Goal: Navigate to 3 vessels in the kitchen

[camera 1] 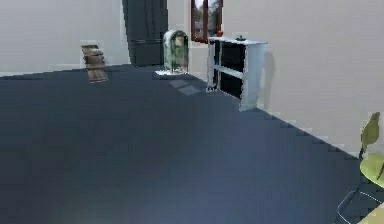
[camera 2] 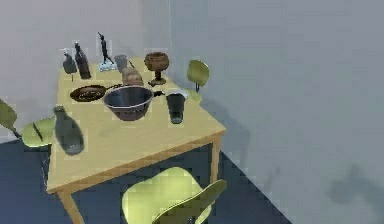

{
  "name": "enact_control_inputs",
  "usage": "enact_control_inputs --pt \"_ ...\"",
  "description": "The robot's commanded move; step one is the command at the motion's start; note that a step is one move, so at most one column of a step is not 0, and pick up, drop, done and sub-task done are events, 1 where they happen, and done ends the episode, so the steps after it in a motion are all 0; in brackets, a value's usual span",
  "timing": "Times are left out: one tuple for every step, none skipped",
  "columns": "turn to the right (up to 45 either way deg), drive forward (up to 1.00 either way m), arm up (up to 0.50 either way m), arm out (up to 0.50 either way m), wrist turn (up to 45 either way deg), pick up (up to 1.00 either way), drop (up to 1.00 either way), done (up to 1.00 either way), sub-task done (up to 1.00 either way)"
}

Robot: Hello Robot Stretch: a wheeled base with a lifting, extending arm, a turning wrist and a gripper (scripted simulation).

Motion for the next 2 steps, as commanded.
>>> enact_control_inputs --pt "0.0 0.15 0.0 0.0 0.0 0.0 0.0 0.0 0.0" --pt "45.0 0.0 0.0 0.0 0.0 0.0 0.0 0.0 0.0"
